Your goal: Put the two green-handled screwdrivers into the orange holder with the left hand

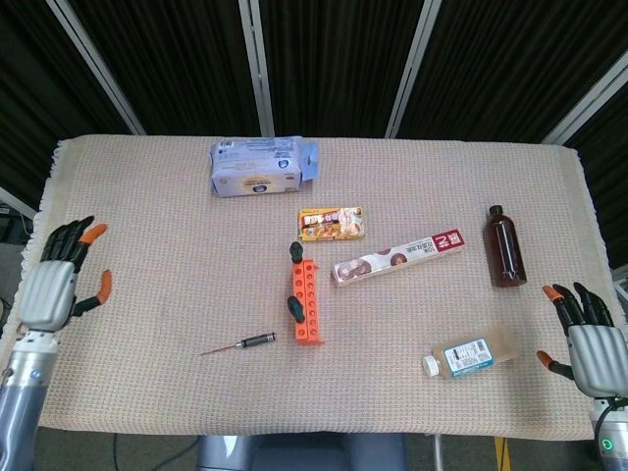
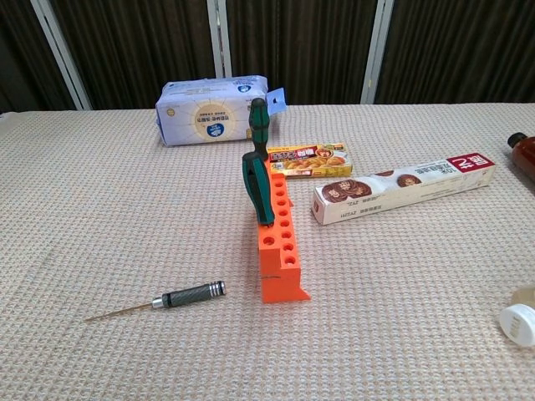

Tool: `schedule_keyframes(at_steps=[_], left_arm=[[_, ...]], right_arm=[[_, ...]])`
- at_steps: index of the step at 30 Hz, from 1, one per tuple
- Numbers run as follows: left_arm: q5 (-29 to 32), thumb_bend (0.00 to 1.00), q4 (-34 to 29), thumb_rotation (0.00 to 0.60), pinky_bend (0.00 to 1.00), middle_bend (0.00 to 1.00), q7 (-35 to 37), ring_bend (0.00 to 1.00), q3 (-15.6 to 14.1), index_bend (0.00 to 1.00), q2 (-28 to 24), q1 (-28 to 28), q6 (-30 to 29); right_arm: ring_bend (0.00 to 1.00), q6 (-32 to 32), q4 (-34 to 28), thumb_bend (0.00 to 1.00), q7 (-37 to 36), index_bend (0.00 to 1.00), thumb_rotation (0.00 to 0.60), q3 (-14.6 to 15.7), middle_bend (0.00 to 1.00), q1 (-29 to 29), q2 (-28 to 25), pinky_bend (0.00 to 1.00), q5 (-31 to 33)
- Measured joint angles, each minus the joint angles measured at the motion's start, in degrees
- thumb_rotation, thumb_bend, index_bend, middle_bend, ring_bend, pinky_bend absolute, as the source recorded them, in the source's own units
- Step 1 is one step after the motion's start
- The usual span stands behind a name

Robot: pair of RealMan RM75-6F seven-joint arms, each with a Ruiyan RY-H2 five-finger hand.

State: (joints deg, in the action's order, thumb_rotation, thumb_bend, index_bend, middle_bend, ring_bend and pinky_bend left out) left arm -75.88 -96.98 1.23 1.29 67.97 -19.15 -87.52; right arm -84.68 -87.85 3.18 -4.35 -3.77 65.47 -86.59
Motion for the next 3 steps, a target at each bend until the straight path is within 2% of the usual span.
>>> schedule_keyframes(at_steps=[3], left_arm=[[-1.59, 0.5, 0.09, 0.509, 0.0, 0.03, -0.37, 0.0, -2.71, 0.14, -0.4, 5.03, -4.43]], right_arm=[[0.0, 0.34, -0.47, 0.0, 1.28, 0.02, 0.6, 0.02, 0.01, -0.25, -0.08, 0.0, 0.11]])
